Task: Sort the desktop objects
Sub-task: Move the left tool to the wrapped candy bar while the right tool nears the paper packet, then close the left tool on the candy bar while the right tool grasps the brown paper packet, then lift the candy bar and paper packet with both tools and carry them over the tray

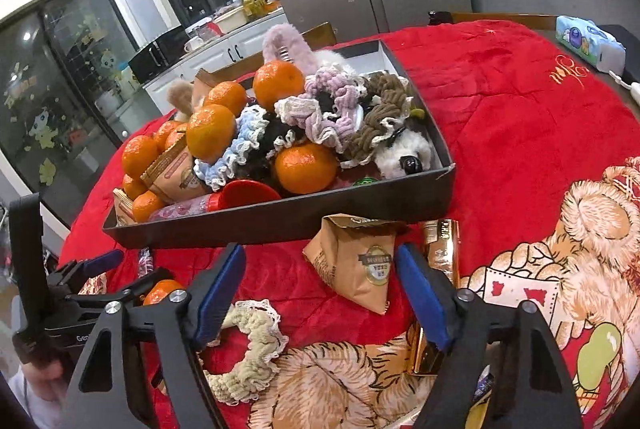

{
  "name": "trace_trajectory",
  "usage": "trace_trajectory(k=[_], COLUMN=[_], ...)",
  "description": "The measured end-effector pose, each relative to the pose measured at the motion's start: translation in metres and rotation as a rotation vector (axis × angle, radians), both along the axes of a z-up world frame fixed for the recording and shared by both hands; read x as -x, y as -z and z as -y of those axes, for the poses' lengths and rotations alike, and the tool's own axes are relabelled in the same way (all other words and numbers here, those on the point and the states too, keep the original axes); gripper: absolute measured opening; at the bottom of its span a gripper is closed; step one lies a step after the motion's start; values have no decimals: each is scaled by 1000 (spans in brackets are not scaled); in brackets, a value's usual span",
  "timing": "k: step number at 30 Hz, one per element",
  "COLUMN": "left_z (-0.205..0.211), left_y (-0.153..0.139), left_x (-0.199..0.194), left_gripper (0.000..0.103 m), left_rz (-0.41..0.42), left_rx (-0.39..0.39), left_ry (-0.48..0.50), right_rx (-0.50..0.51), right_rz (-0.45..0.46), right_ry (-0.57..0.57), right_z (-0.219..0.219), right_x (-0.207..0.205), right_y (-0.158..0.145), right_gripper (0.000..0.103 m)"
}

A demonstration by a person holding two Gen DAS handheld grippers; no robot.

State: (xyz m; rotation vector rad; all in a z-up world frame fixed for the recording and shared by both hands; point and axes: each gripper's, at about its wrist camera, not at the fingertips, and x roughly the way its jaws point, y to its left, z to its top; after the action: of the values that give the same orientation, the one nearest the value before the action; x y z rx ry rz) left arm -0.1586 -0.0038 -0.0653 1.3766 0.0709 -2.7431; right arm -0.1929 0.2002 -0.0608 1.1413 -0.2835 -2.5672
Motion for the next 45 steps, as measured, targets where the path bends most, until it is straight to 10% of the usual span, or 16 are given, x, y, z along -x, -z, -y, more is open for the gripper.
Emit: trace_trajectory(k=[12,18,22,26,45], left_z=[-8,-17,-22,-31,-7], left_y=[-4,-11,-14,-16,-27], left_x=[-5,-13,-17,-18,-4], left_gripper=[99,72,40,26,19], left_rz=[-12,-45,-61,-67,-85], left_rx=[-13,0,-17,-20,-77], left_ry=[13,31,58,100,114], right_rx=[-31,-51,-72,-72,-96], right_rz=[8,8,17,12,-45], right_ry=[-6,-1,19,4,14], right_z=[5,7,7,7,9], right_x=[0,1,0,-3,-12], right_y=[1,1,2,1,-8], right_gripper=[77,73,40,35,35])
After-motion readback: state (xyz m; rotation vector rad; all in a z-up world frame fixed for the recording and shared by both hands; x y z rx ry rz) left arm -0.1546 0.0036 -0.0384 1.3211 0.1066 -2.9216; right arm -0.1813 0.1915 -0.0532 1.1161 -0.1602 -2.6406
